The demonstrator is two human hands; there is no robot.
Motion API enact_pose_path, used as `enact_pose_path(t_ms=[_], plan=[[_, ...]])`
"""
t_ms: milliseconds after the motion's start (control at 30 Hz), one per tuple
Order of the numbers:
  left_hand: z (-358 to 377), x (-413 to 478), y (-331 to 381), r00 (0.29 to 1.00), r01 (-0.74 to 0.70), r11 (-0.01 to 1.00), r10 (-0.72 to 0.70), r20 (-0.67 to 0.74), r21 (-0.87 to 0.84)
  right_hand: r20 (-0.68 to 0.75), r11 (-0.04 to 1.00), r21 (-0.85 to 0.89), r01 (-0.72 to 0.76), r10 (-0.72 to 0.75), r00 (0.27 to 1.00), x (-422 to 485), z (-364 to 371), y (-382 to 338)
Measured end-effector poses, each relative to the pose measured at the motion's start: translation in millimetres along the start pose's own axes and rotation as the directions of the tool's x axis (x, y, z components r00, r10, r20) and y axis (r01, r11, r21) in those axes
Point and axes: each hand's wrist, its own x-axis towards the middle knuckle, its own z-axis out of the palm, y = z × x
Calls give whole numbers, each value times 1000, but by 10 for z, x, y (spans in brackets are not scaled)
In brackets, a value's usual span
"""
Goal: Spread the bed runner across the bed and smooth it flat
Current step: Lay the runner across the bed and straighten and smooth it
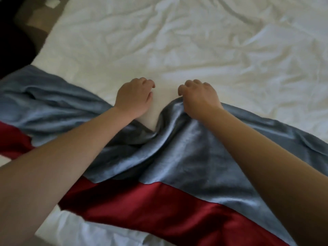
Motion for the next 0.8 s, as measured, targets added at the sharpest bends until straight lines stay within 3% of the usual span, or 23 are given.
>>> enact_pose_path(t_ms=[100,233,400,533,633,733,800], plan=[[23,-168,-172,994,79,997,-80,71,13,107,997,13,70,-71,992,171,54,-389],[68,-588,-283,914,-184,978,205,350,-94,446,981,23,191,-181,877,151,192,-806],[60,-850,-492,889,-158,964,233,395,-213,636,962,-108,252,-128,761,200,149,-920],[80,-854,-673,920,-111,964,191,342,-240,692,953,-189,238,-42,720,256,80,-859],[33,-763,-834,951,-56,974,119,285,-219,602,999,-42,29,2,798,338,28,-801],[-106,-547,-1059,984,54,987,-27,176,-153,244,978,162,-132,89,966,467,-61,-756],[-257,-345,-1238,991,121,988,-114,71,-96,-2,961,213,-174,179,984,613,-131,-788]])
